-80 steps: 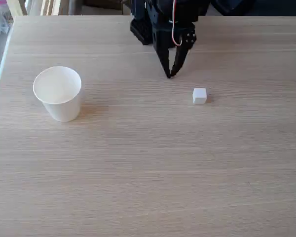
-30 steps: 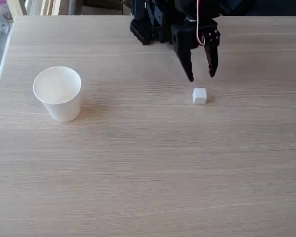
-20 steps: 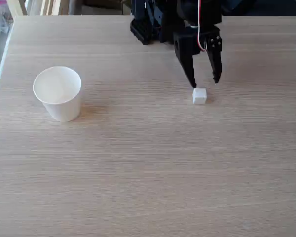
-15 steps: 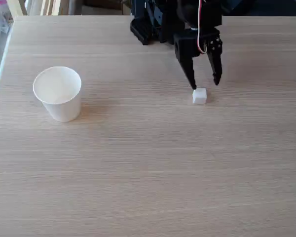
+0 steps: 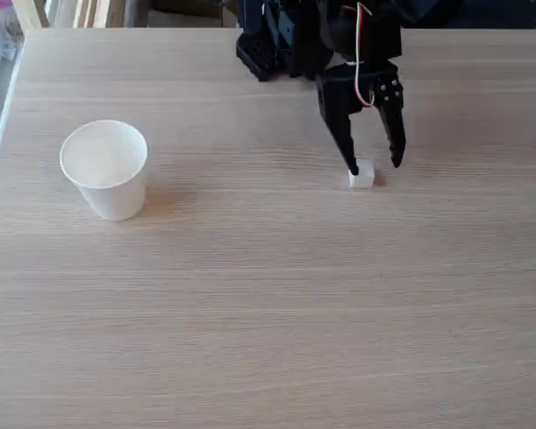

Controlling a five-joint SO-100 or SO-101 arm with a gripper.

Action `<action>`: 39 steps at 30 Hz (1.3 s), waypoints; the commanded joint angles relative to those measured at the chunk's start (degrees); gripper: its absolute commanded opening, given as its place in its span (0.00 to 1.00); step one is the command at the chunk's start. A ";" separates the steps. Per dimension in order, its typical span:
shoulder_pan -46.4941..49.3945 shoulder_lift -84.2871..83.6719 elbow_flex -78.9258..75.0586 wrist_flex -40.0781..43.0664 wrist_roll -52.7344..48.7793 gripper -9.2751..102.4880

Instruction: Grasp a block and put it in the bin.

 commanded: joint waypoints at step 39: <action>-0.18 3.25 -1.58 6.68 -3.60 0.34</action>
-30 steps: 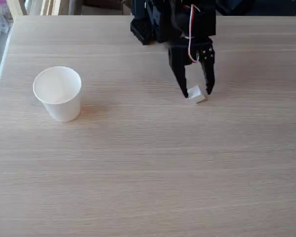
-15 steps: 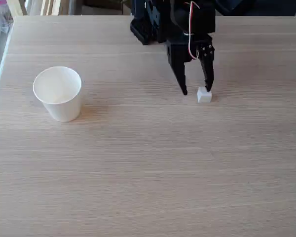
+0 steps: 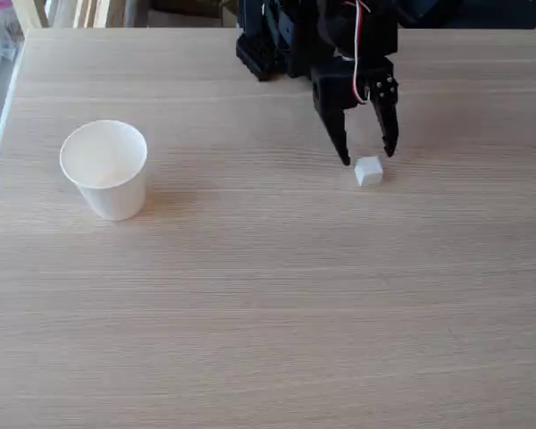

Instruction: Grasp a block and put it in the bin.

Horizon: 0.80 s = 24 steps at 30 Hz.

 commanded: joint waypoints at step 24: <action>-1.67 -3.16 4.75 -13.01 1.67 0.33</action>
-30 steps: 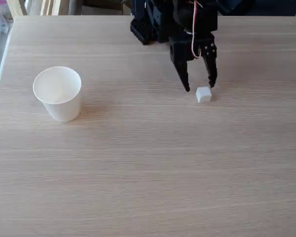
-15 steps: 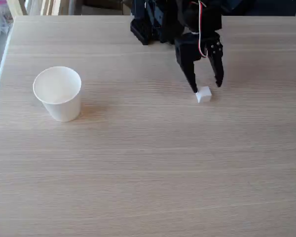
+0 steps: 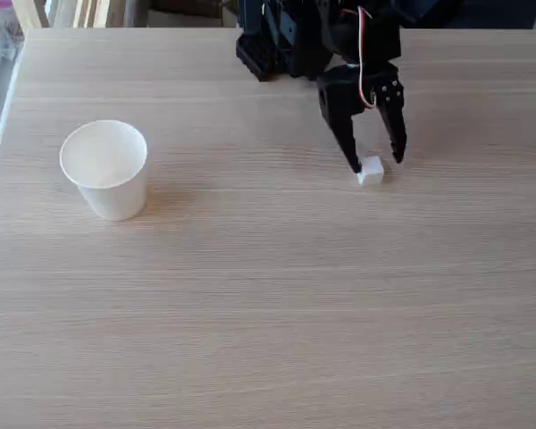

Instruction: Grasp a block and put it in the bin.

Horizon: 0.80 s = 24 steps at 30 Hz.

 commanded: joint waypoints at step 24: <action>14.94 16.88 3.16 -11.43 -19.42 0.09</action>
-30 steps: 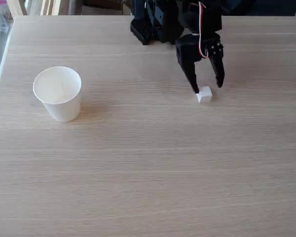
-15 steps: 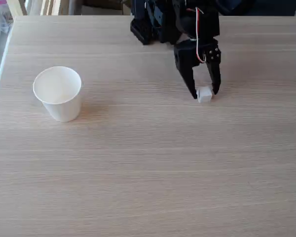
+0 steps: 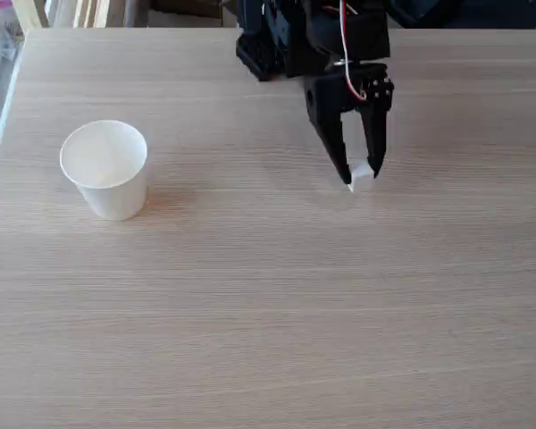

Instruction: Grasp a block and put it in the bin.

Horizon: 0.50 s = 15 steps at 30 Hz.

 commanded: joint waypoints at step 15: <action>37.79 13.80 -0.70 -7.29 -10.46 0.09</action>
